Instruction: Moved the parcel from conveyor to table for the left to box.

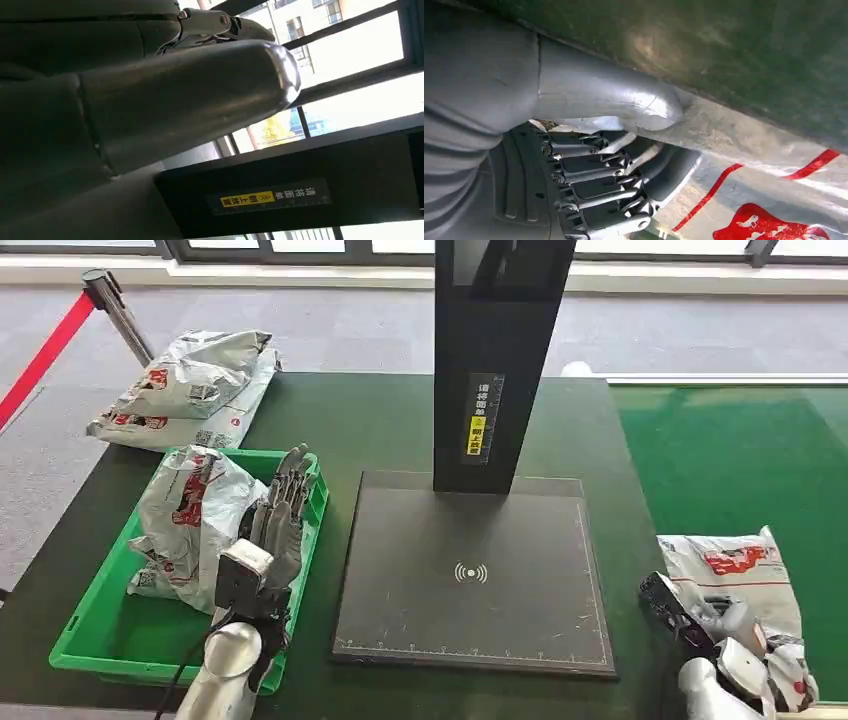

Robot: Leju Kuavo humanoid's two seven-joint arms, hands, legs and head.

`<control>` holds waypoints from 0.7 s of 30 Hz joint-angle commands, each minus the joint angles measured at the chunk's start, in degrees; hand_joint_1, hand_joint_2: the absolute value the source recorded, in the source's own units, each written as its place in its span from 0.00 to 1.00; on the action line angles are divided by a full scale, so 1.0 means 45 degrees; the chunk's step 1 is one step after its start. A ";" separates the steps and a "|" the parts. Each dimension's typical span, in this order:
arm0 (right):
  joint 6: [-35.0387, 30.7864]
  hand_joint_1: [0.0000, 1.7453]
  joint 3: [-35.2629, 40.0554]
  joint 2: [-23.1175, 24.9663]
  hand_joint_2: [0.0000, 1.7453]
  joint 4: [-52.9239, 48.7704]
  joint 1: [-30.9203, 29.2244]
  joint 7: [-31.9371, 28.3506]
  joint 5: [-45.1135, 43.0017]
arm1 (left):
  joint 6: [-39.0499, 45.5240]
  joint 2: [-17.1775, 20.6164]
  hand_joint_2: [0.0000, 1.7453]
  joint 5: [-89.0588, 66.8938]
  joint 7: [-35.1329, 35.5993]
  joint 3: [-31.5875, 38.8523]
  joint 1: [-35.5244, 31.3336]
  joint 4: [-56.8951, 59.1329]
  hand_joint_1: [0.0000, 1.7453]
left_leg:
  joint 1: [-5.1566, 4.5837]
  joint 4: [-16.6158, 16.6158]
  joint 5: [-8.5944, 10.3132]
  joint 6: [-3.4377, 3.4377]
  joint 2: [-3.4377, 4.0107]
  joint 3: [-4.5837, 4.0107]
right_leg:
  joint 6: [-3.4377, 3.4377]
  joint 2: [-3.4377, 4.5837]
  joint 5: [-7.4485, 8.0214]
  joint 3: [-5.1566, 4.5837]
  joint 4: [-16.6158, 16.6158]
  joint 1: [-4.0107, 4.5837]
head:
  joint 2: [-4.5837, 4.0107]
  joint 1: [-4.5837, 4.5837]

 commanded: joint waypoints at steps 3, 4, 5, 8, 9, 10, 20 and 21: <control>-0.2208 0.00 -0.1092 0.0926 1.00 -0.6267 0.2000 0.0325 -0.0376 | 0.0036 -0.0042 0.00 -0.0422 0.0021 0.0348 0.0916 -0.0696 0.00 | -0.0015 -0.0002 0.0020 -0.0009 -0.0026 -0.0061 | -0.0016 -0.0065 0.0002 -0.0052 0.0022 -0.0006 | 0.0000 -0.0005; -0.2161 0.00 -0.1419 0.1033 1.00 -0.7290 0.2447 0.0531 -0.0199 | 0.0004 -0.0100 0.00 -0.0456 0.0021 0.0385 0.0868 -0.0618 0.00 | -0.0023 -0.0001 0.0012 -0.0009 -0.0024 -0.0056 | -0.0013 -0.0049 -0.0004 -0.0052 0.0028 -0.0010 | 0.0000 0.0000; -0.2132 0.00 -0.1734 0.1159 1.00 -0.7929 0.2694 0.0555 -0.0271 | -0.0014 -0.0146 0.00 -0.0466 0.0020 0.0401 0.0801 -0.0539 0.00 | -0.0023 0.0003 0.0017 -0.0008 -0.0059 -0.0084 | -0.0016 -0.0085 -0.0007 -0.0067 0.0032 -0.0007 | 0.0000 -0.0005; -0.2138 0.00 -0.2370 0.1293 1.00 -0.9122 0.3098 0.0577 -0.0174 | -0.0057 -0.0293 0.00 -0.0485 0.0006 0.0374 0.0553 -0.0285 0.00 | -0.0026 0.0003 0.0022 -0.0003 -0.0134 -0.0104 | -0.0007 -0.0143 -0.0019 -0.0069 0.0029 -0.0013 | 0.0000 0.0000; -0.2180 0.00 -0.2421 0.1309 1.00 -0.9321 0.3150 0.0542 -0.0147 | -0.0061 -0.0323 0.00 -0.0474 0.0006 0.0385 0.0492 -0.0228 0.00 | -0.0016 0.0006 0.0024 -0.0002 -0.0149 -0.0114 | -0.0009 -0.0158 -0.0015 -0.0068 0.0019 -0.0002 | 0.0000 0.0000; -0.2207 0.00 -0.2476 0.1312 1.00 -0.9480 0.3152 0.0493 -0.0120 | -0.0067 -0.0356 0.00 -0.0475 0.0009 0.0382 0.0422 -0.0208 0.00 | -0.0028 0.0003 0.0027 0.0001 -0.0170 -0.0125 | -0.0008 -0.0176 -0.0018 -0.0071 0.0023 -0.0017 | 0.0000 0.0000; -0.2249 0.00 -0.2540 0.1295 1.00 -0.9454 0.3149 0.0485 0.0041 | -0.0133 -0.0413 0.00 -0.0551 0.0050 0.0404 0.0390 -0.0179 0.00 | -0.0029 -0.0003 0.0038 0.0001 -0.0126 -0.0128 | -0.0014 -0.0148 0.0011 -0.0080 -0.0001 -0.0035 | 0.0000 0.0000; -0.2229 0.00 -0.2670 0.1320 1.00 -0.9635 0.3300 0.0562 0.0052 | -0.0161 -0.0443 0.00 -0.0568 0.0061 0.0409 0.0341 -0.0136 0.00 | -0.0032 0.0001 0.0032 0.0007 -0.0140 -0.0118 | -0.0005 -0.0148 0.0000 -0.0068 0.0002 -0.0040 | 0.0000 0.0000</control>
